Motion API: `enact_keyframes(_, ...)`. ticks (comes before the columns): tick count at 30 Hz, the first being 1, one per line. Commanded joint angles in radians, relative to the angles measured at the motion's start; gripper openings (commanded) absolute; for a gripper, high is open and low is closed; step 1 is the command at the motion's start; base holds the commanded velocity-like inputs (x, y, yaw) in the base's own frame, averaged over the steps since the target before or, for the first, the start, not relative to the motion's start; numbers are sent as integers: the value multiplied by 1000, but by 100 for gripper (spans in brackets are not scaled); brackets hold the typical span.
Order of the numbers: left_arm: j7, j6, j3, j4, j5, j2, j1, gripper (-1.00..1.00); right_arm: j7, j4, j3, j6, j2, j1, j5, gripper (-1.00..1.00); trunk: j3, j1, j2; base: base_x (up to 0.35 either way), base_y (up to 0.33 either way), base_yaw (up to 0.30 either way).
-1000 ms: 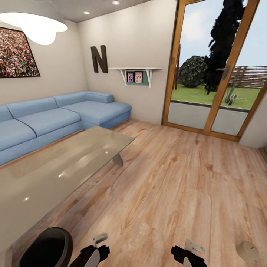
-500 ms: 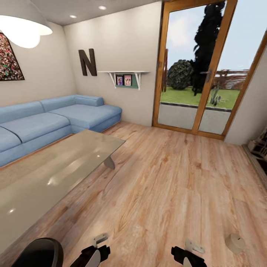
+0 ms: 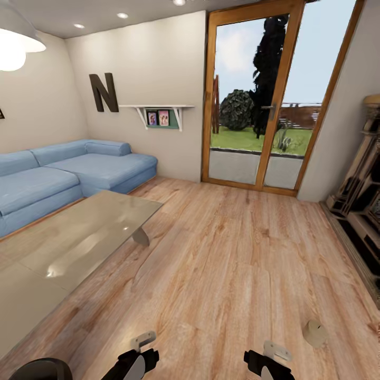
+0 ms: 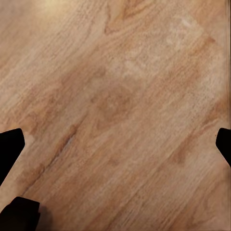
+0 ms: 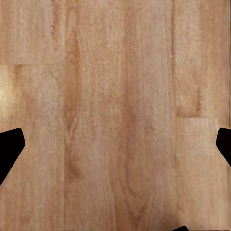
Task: Place each of the two pumpkins and all three candles from the living room inside a cabinet in the living room (use any cabinet), then make sure every cabinet is closed, and position the cauldron so it is next to a table in the living room.
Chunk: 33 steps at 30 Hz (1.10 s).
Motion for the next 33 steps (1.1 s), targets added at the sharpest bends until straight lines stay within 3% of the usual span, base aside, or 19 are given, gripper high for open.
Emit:
enact_keyframes(1,7,2,-6,-2,10,1,0,100,-5,-2,-1,2,0,-1,-10,100,0,0,0,0,0,-255)
enact_keyframes(16,0,-41,-10,-1,9,-2,0,100,-6,1,-6,-1,0,0,-10,100,3,0,0,0,0,-273)
enact_keyframes(19,-1,-43,-11,-1,9,-2,0,100,-3,8,-29,-1,-1,-1,-10,100,2,0,0,0,0,-278)
enact_keyframes(25,-1,-44,-11,0,8,-16,0,100,3,13,-85,0,-33,0,-12,100,-2,0,0,0,0,-263)
enact_keyframes(33,-1,-44,-12,0,8,-17,0,100,4,11,-92,-2,-35,0,-10,100,-10,0,0,0,0,-246)
